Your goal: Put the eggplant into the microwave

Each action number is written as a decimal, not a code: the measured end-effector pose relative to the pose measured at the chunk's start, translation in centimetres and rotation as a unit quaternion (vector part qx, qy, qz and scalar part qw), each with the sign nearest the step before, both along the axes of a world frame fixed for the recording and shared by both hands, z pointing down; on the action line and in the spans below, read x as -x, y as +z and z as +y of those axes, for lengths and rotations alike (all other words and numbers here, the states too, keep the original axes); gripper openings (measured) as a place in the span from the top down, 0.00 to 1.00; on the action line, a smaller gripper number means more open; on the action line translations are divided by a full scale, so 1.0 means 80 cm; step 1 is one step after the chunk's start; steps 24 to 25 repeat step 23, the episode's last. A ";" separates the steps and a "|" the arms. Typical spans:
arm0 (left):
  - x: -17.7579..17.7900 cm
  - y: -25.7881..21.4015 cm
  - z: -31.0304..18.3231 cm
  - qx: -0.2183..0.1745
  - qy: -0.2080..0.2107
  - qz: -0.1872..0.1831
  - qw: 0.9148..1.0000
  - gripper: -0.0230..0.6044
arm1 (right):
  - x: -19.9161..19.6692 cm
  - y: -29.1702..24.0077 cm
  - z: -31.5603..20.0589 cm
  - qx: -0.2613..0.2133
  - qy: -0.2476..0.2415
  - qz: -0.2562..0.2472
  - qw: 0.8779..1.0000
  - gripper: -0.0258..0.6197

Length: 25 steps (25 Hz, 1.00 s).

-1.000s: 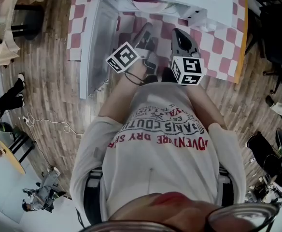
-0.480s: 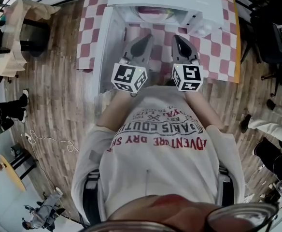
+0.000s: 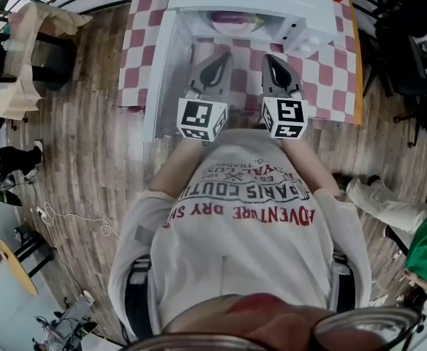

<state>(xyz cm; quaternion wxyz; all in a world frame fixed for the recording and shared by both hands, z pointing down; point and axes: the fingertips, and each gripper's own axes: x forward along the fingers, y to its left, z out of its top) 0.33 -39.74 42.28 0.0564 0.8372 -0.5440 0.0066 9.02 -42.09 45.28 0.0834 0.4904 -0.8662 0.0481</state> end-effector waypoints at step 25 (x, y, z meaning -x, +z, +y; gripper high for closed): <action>0.009 0.022 -0.003 0.034 -0.016 0.014 0.999 0.92 | -0.006 0.011 0.006 0.006 0.000 0.006 1.000 0.92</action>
